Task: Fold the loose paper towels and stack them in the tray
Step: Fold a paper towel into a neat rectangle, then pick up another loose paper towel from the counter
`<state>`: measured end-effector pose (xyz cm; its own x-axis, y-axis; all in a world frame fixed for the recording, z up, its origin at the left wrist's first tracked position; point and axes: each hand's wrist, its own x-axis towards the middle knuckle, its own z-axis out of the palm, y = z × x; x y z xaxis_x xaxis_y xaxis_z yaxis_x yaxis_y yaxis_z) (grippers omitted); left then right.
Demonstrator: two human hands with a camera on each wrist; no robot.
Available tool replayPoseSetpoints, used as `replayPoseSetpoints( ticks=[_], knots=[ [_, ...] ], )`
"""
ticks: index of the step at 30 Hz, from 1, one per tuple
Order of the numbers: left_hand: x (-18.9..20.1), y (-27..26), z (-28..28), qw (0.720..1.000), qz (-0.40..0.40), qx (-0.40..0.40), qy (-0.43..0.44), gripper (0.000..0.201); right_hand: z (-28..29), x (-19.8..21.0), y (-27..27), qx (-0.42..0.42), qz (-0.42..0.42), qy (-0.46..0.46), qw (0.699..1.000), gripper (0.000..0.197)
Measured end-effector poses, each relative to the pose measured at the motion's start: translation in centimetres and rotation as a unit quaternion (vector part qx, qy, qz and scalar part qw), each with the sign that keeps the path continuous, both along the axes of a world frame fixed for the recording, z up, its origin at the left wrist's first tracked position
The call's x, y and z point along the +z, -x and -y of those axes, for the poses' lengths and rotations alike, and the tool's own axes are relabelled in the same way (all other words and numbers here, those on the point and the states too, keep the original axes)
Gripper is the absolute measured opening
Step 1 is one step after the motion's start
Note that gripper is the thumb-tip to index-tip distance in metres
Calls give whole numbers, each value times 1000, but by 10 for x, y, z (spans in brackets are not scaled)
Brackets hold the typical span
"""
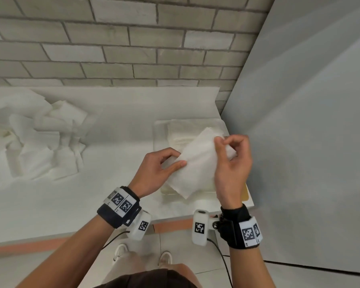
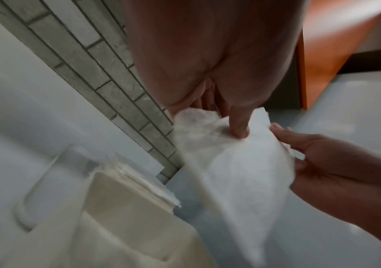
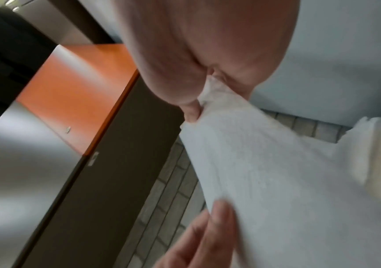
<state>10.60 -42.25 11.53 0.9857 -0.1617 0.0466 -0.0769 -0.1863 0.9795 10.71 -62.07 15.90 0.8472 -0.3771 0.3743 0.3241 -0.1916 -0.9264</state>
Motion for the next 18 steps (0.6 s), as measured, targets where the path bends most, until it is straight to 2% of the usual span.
replayPoseSetpoints(
  ticks=[3,6,8,10,14,16,18],
  knots=[
    [-20,-7,2,996,-7,21,-83,7,29,-24,0,-74,-29,16,997,15],
    [-37,-19,5,984,14,59,-170,5,53,-68,-5,-52,-112,161,979,13],
    [-52,-30,6,967,47,54,-243,10,62,-95,-7,-25,-166,290,942,12],
    [-66,-41,8,936,83,25,-342,16,62,-114,-9,-27,-176,420,890,13],
    [-80,-46,14,835,161,-30,-525,21,47,-126,-17,-51,-224,579,782,16],
    [-83,-45,13,815,197,-18,-544,26,44,-124,-18,-45,-239,607,757,21],
    [-81,-43,13,819,224,-18,-528,28,44,-118,-19,-52,-219,599,768,25]
  ],
)
